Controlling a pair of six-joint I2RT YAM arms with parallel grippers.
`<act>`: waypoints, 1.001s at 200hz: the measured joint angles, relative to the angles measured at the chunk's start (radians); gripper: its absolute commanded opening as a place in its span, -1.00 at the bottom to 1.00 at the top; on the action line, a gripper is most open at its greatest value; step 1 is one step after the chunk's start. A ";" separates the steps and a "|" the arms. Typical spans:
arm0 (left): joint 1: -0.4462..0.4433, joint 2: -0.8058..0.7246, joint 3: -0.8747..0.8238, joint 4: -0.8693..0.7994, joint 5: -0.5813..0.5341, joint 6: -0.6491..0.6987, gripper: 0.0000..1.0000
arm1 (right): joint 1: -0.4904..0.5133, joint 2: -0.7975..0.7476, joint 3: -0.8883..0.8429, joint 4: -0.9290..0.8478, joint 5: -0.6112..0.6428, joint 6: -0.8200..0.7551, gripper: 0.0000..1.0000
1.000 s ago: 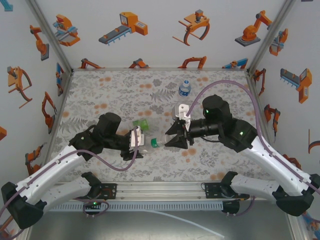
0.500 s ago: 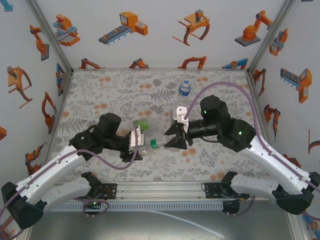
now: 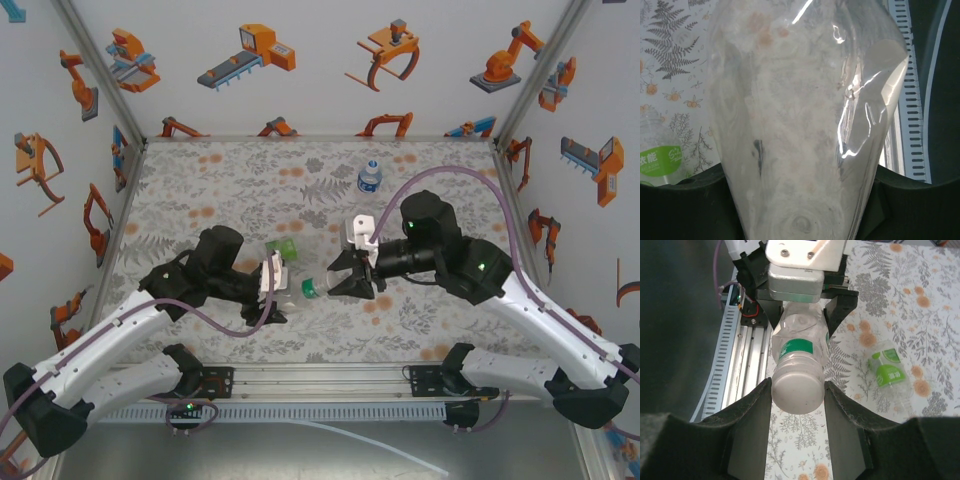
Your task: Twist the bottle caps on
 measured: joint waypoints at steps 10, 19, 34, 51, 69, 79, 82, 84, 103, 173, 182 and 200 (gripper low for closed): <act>0.000 0.001 0.000 0.005 -0.006 -0.002 -1.00 | 0.000 -0.001 0.000 0.003 0.020 0.037 -1.00; 0.000 0.001 0.000 0.011 -0.012 -0.003 -1.00 | 0.001 -0.002 -0.002 0.009 0.039 0.080 -1.00; 0.000 0.002 0.000 0.020 -0.030 -0.003 -1.00 | 0.001 -0.005 -0.011 0.029 0.078 0.172 -1.00; 0.000 0.002 0.000 0.029 -0.055 -0.003 -1.00 | 0.002 -0.011 -0.025 0.047 0.143 0.312 -1.00; 0.000 0.002 -0.013 0.060 -0.084 -0.004 -1.00 | 0.006 -0.012 -0.031 0.050 0.249 0.534 -1.00; 0.000 0.002 -0.023 0.084 -0.101 -0.007 -1.00 | 0.009 -0.011 -0.031 0.043 0.308 0.657 -1.00; 0.000 0.002 -0.027 0.092 -0.106 -0.008 -1.00 | 0.009 -0.010 -0.031 0.040 0.326 0.705 -1.00; 0.000 0.002 -0.028 0.094 -0.108 -0.008 -1.00 | 0.010 -0.010 -0.031 0.037 0.335 0.727 -1.00; 0.000 -0.001 -0.046 0.132 -0.140 -0.011 -1.00 | 0.011 -0.007 -0.044 0.023 0.429 1.028 -1.00; 0.010 -0.003 -0.103 0.137 -0.237 -0.015 -1.00 | 0.019 0.019 -0.150 0.055 0.581 1.585 0.00; 0.010 -0.003 -0.103 0.151 -0.234 -0.015 -1.00 | 0.025 0.020 -0.131 0.048 0.597 1.553 0.27; 0.000 -0.003 -0.094 0.206 -0.193 -0.010 -1.00 | 0.032 0.032 -0.078 0.042 0.613 1.431 0.41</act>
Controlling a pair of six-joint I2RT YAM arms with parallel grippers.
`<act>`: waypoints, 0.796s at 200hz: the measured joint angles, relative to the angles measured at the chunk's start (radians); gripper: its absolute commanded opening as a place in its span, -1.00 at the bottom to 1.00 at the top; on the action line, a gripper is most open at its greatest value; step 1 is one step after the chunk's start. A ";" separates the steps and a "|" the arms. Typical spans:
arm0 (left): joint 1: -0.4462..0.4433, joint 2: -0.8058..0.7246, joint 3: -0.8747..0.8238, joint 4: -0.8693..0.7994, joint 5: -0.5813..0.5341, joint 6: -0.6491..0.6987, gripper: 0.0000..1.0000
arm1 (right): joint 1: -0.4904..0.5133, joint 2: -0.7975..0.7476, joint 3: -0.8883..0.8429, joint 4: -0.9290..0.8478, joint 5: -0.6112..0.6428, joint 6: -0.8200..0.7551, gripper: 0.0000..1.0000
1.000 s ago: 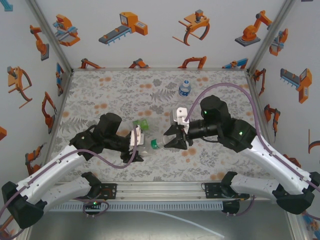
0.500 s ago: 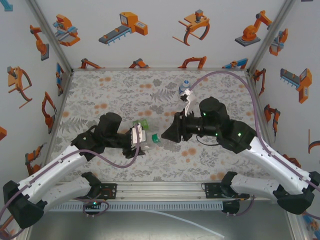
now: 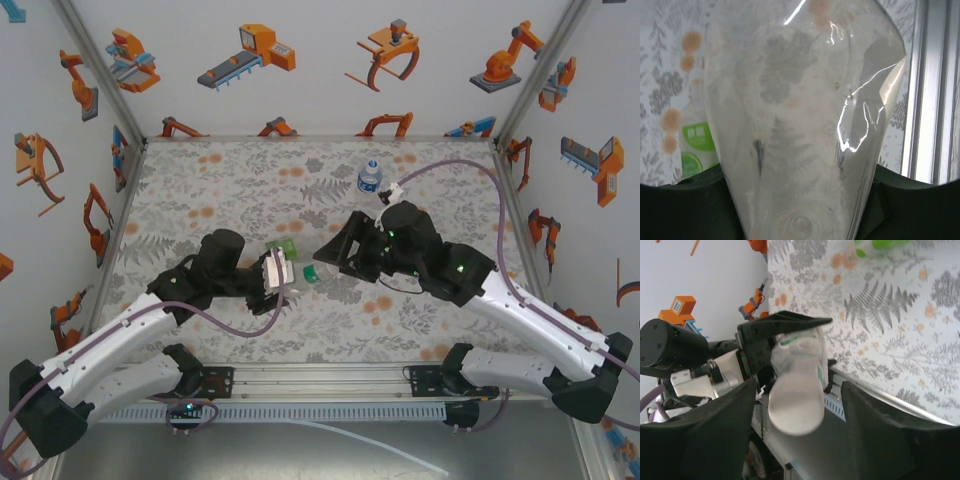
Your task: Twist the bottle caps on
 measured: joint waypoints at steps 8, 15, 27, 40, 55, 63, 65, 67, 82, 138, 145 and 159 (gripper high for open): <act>-0.002 0.000 0.007 0.016 0.014 0.002 -1.00 | 0.001 0.005 0.030 -0.001 0.002 -0.068 0.41; -0.002 0.000 0.011 0.027 0.024 0.002 -1.00 | 0.001 0.006 0.052 -0.002 0.002 -0.126 0.41; -0.002 0.000 0.017 0.040 0.038 0.004 -1.00 | 0.001 0.002 0.087 -0.008 -0.002 -0.229 0.38; -0.002 0.000 0.020 0.043 0.051 0.004 -1.00 | 0.001 -0.008 0.108 -0.010 -0.013 -0.336 0.35; -0.002 0.000 0.022 0.043 0.068 0.004 -1.00 | 0.001 -0.025 0.119 -0.014 -0.036 -0.476 0.32; -0.002 0.001 0.023 0.042 0.076 0.004 -1.00 | 0.001 -0.032 0.123 -0.019 -0.055 -0.550 0.33; -0.002 0.002 0.023 0.042 0.078 0.004 -1.00 | 0.001 -0.034 0.124 -0.020 -0.058 -0.564 0.33; -0.002 0.002 0.023 0.042 0.080 0.004 -1.00 | 0.001 -0.036 0.125 -0.021 -0.065 -0.589 0.33; -0.002 0.007 0.027 0.038 0.098 0.004 -1.00 | 0.001 -0.039 0.143 -0.042 -0.116 -0.734 0.33; -0.013 0.025 0.055 0.002 0.146 0.003 -1.00 | 0.001 -0.033 0.213 -0.134 -0.351 -1.230 0.31; -0.014 0.026 0.057 -0.001 0.150 0.003 -1.00 | 0.001 -0.032 0.213 -0.148 -0.371 -1.274 0.31; -0.015 0.026 0.058 -0.008 0.156 0.004 -1.00 | 0.001 -0.030 0.213 -0.170 -0.406 -1.360 0.29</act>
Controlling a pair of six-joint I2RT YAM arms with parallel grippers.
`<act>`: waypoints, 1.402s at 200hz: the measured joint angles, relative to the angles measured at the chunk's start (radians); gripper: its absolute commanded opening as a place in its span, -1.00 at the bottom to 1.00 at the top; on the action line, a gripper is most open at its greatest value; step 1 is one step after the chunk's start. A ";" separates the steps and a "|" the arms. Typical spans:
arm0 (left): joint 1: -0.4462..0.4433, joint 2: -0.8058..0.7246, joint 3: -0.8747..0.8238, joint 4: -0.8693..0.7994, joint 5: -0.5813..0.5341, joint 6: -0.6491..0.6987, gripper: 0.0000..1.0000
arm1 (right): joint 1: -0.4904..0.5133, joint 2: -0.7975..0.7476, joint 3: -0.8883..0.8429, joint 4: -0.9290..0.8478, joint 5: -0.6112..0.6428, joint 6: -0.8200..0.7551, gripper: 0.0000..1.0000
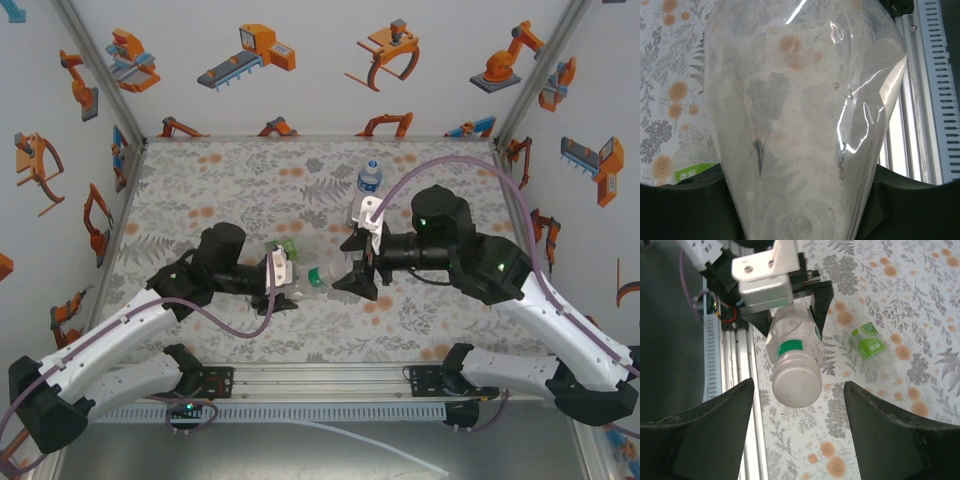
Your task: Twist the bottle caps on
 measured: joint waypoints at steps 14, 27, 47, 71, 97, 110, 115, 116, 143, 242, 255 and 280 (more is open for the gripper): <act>-0.002 0.000 0.002 -0.007 0.003 0.000 -1.00 | 0.000 0.000 0.000 -0.015 -0.022 -0.058 0.22; -0.005 0.000 0.004 -0.010 0.006 0.000 -1.00 | 0.000 0.001 -0.001 -0.024 -0.032 -0.093 0.15; -0.005 0.001 0.009 -0.018 0.007 0.000 -1.00 | 0.000 0.001 -0.003 -0.029 -0.046 -0.123 0.11; -0.005 0.001 0.017 -0.025 0.010 0.000 -1.00 | 0.000 0.002 -0.014 -0.027 -0.052 -0.138 0.06; -0.006 0.003 0.018 -0.027 0.010 0.000 -1.00 | 0.001 0.006 -0.016 -0.021 -0.054 -0.138 -0.05; -0.010 0.006 0.018 -0.029 0.010 0.000 -1.00 | 0.003 0.006 -0.018 -0.013 -0.054 -0.138 -0.13; -0.011 0.008 0.018 -0.030 0.010 0.000 -1.00 | 0.003 0.006 -0.020 -0.011 -0.054 -0.137 -0.18; -0.011 0.008 0.018 -0.030 0.010 0.000 -1.00 | 0.003 0.006 -0.020 -0.010 -0.055 -0.137 -0.18; -0.011 0.009 0.018 -0.046 0.012 0.000 -1.00 | 0.005 0.002 -0.036 0.003 -0.053 -0.121 -0.57; -0.011 0.027 0.018 -0.054 -0.037 -0.012 -1.00 | 0.013 -0.065 -0.168 0.134 0.229 0.660 -1.00; -0.011 0.025 0.016 -0.042 -0.056 -0.021 -1.00 | 0.014 -0.063 -0.168 0.124 0.291 0.809 -1.00; -0.011 0.019 0.004 -0.032 -0.092 -0.045 -1.00 | 0.017 -0.039 -0.163 0.092 0.377 1.055 -1.00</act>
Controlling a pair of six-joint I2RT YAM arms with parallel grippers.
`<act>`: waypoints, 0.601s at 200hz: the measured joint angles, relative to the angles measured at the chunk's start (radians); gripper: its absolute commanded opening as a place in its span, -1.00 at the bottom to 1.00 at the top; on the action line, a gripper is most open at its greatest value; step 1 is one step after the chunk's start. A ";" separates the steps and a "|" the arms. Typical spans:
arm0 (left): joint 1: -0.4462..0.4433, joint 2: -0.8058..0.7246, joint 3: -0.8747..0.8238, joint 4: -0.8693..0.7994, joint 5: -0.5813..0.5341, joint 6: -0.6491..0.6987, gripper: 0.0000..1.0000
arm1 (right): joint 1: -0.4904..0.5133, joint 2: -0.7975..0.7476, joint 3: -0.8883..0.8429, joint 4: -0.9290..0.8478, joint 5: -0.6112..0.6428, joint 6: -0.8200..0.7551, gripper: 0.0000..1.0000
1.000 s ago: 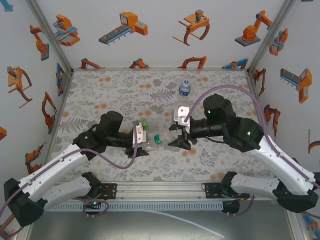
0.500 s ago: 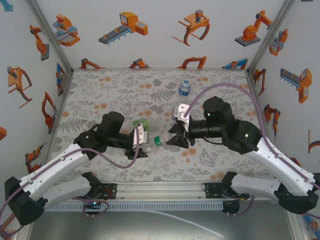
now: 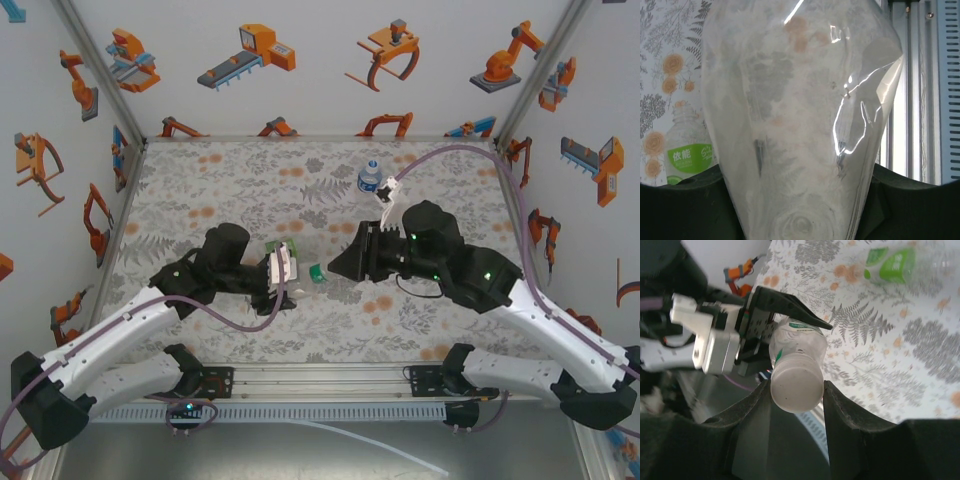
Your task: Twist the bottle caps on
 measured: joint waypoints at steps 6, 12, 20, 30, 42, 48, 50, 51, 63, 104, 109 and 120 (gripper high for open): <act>0.000 0.000 -0.003 -0.001 -0.009 -0.004 -1.00 | 0.000 0.009 0.002 -0.010 0.016 0.055 -1.00; 0.000 0.000 -0.006 -0.001 -0.019 -0.008 -1.00 | 0.000 0.017 0.003 -0.017 0.028 0.099 -1.00; 0.000 0.000 -0.009 -0.002 -0.031 -0.014 -1.00 | 0.000 0.027 0.004 -0.020 0.044 0.152 -1.00; 0.001 0.000 -0.010 -0.004 -0.044 -0.020 -1.00 | 0.000 0.036 0.004 -0.024 0.060 0.205 -1.00; 0.001 0.000 -0.011 -0.004 -0.060 -0.026 -1.00 | 0.000 0.043 0.004 -0.027 0.079 0.257 -1.00; 0.001 0.000 -0.011 -0.002 -0.065 -0.027 -1.00 | 0.000 0.044 0.004 -0.027 0.085 0.275 -1.00; 0.001 0.000 -0.011 -0.002 -0.066 -0.028 -1.00 | 0.000 0.045 0.004 -0.027 0.087 0.281 -1.00; 0.001 0.000 -0.011 -0.001 -0.068 -0.029 -1.00 | 0.000 0.045 0.004 -0.027 0.088 0.283 -1.00; 0.001 0.000 -0.011 0.004 -0.075 -0.033 -1.00 | -0.001 0.052 0.014 -0.035 0.098 0.300 -1.00; 0.002 0.001 -0.011 0.034 -0.096 -0.059 -1.00 | -0.006 0.093 0.067 -0.052 0.115 0.273 -0.09; 0.002 0.002 -0.011 0.034 -0.098 -0.060 -1.00 | -0.006 0.095 0.068 -0.050 0.116 0.270 -0.05; 0.001 0.009 -0.010 0.050 -0.099 -0.064 -1.00 | -0.006 0.103 0.068 -0.043 0.118 0.269 0.01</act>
